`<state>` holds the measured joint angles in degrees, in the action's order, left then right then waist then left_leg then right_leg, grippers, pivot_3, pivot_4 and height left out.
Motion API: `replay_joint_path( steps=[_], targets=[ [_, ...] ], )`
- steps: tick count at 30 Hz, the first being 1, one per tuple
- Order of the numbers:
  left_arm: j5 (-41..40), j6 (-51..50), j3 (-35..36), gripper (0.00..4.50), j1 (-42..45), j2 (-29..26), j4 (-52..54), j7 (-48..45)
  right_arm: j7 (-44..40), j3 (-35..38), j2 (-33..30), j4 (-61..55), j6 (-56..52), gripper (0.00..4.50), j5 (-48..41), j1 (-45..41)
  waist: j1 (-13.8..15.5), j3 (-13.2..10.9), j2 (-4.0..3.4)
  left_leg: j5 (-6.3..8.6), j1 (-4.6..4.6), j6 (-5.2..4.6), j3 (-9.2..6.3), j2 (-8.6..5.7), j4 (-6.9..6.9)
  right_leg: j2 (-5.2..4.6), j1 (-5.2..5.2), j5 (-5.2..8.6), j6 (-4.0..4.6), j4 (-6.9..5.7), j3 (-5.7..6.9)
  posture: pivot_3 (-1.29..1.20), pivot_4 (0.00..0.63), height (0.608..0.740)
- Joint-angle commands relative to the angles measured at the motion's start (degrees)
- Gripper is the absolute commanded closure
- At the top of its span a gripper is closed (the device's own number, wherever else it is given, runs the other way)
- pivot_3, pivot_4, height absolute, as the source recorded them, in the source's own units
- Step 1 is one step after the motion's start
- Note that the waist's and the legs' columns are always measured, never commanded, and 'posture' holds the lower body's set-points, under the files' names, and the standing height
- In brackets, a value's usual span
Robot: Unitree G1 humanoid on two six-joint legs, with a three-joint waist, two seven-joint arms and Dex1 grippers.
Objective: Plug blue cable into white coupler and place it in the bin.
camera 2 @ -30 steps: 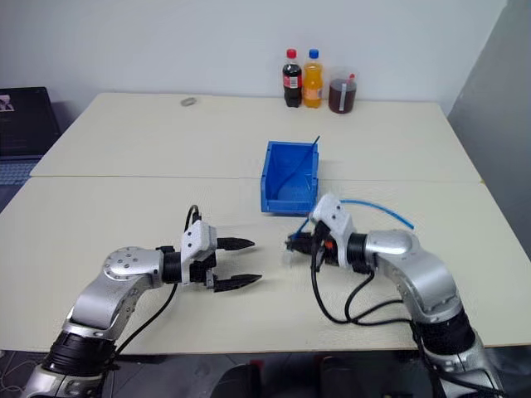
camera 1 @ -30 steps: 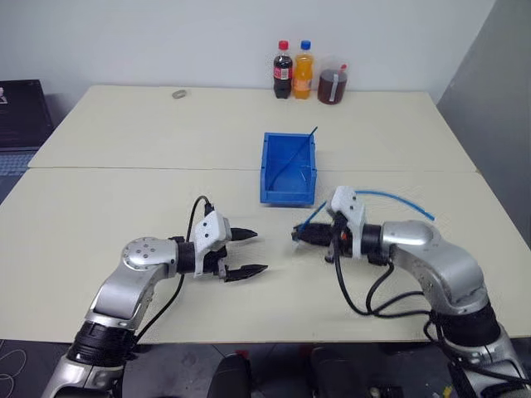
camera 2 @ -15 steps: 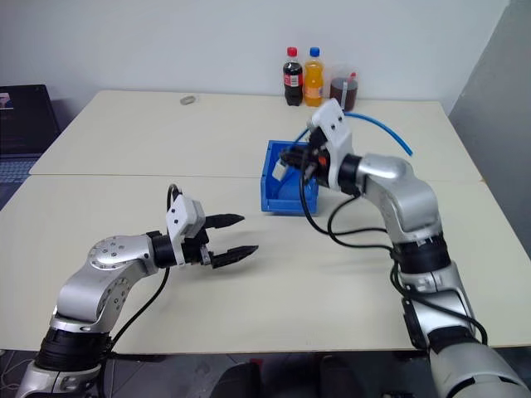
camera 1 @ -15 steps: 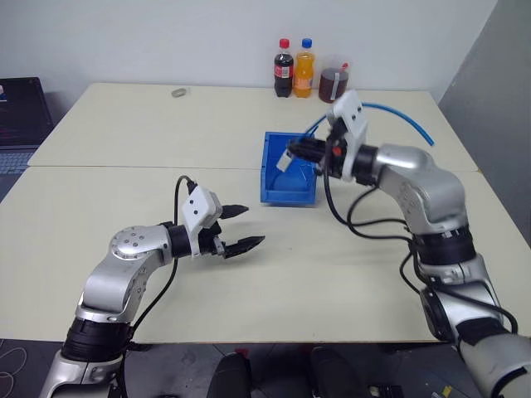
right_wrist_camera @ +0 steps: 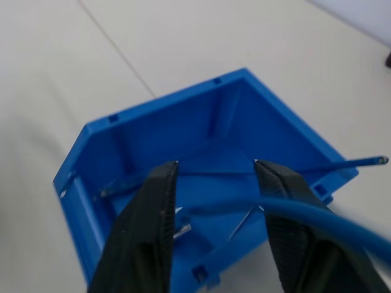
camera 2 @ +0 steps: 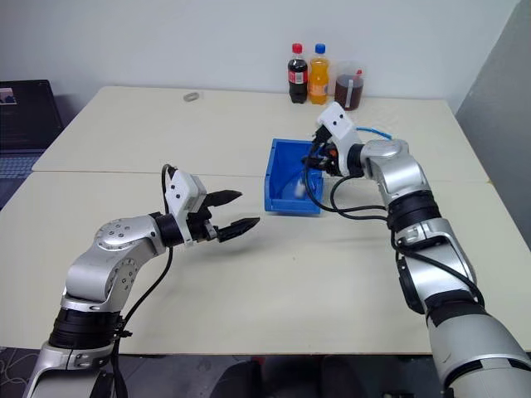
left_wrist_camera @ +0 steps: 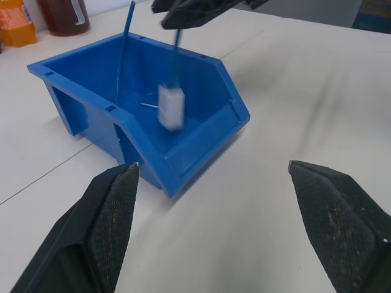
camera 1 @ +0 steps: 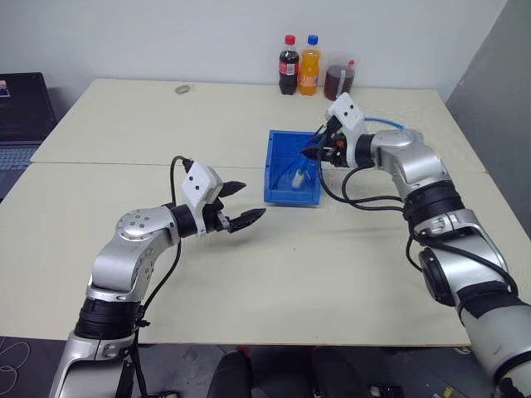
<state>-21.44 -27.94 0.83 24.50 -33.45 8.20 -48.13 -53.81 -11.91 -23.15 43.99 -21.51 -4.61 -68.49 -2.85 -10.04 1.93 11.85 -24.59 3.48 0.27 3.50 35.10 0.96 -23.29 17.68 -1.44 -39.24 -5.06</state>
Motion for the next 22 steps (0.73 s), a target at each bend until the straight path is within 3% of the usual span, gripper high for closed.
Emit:
replay_joint_path(
  steps=[1, 7, 10, 12, 18, 22],
  targets=[
    [0.68, 2.17, 0.48, 0.41, 0.92, -0.4, -0.91, -0.15, -9.51, -2.64, -6.26, 0.18, 2.69, 1.47, 3.53, -2.65, 0.06, -0.02, -0.02, 0.0, 0.0, 0.0, -0.01, -0.01, 0.03, 0.0, 0.0, 0.0, 0.0, -0.05, 0.01, 0.0, 0.15, 0.74],
    [1.95, 3.94, 1.75, 0.41, 1.34, -1.0, -4.46, 1.13, -25.47, -6.25, -15.95, -5.92, 5.3, 0.16, 5.3, 1.76, 0.3, -0.05, -0.07, 0.01, 0.01, -0.01, -0.03, -0.03, 0.26, 0.01, 0.0, 0.0, 0.0, -0.26, 0.04, 0.0, 0.15, 0.74],
    [3.44, 4.98, 2.61, 0.41, 1.34, -1.51, -6.18, 2.93, -27.98, -3.96, -19.21, -13.88, 3.32, 0.06, 2.66, 7.79, 0.61, -0.05, -0.07, 0.01, -0.01, -0.02, -0.06, -0.03, 0.4, 0.02, 0.02, 0.0, 0.0, -0.32, 0.06, 0.0, 0.15, 0.74],
    [3.66, 4.98, 3.75, 0.41, 1.22, -1.54, -6.45, 4.27, -26.48, -0.89, -20.23, -19.77, 1.33, 0.06, 0.43, 12.09, 0.46, -0.05, -0.08, 0.02, -0.03, -0.03, -0.03, 0.02, 0.62, 0.05, 0.03, 0.0, 0.0, -0.43, 0.02, 0.0, 0.15, 0.74],
    [2.88, 2.48, 6.86, 0.41, -0.87, -3.66, -3.97, 5.55, -10.98, 14.12, -16.15, -40.09, -13.75, 0.06, -9.56, 24.71, 0.26, -0.08, -0.12, 0.01, -0.06, -0.02, -0.13, 0.04, 0.91, 0.07, 0.02, -0.01, -0.05, -0.83, 0.07, 0.0, 0.15, 0.74],
    [1.02, 1.59, 8.18, 0.41, -1.37, -4.06, -3.09, 4.54, -4.54, 16.85, -12.98, -50.1, -19.17, 0.06, -12.93, 30.7, 0.44, -0.07, -0.1, 0.01, -0.03, -0.02, -0.22, 0.05, 0.98, 0.11, 0.1, -0.03, -0.1, -0.86, 0.14, 0.0, 0.15, 0.74]
  ],
)
